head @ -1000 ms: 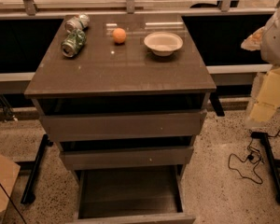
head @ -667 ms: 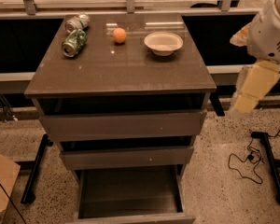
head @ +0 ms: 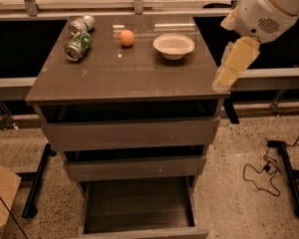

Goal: Place orange into bottom drawer

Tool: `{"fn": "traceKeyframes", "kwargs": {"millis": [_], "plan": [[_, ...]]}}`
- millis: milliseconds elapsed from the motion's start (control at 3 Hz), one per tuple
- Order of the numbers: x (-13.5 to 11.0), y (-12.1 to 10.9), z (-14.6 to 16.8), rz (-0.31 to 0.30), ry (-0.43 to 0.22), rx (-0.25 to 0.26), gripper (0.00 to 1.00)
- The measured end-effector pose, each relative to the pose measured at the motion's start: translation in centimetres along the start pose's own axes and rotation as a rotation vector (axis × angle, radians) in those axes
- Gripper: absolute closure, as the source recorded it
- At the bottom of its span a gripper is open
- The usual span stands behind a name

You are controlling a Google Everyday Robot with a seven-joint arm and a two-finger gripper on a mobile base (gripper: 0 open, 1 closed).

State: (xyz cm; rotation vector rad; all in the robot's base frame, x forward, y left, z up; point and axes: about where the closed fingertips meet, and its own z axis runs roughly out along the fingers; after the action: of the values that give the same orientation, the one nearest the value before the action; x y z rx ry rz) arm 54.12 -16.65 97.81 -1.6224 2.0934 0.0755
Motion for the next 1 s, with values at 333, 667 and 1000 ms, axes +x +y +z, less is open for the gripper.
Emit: {"fn": "traceKeyframes", "kwargs": {"millis": [333, 667, 1000], "plan": [[-2.7, -3.6, 2.0, -0.016, -0.092, -0.031, 0.00], [-3.3, -4.3, 2.2, -0.012, -0.111, -0.023, 0.00], [-4.5, -5.3, 3.9, 0.011, -0.151, -0.003, 0.00]]}}
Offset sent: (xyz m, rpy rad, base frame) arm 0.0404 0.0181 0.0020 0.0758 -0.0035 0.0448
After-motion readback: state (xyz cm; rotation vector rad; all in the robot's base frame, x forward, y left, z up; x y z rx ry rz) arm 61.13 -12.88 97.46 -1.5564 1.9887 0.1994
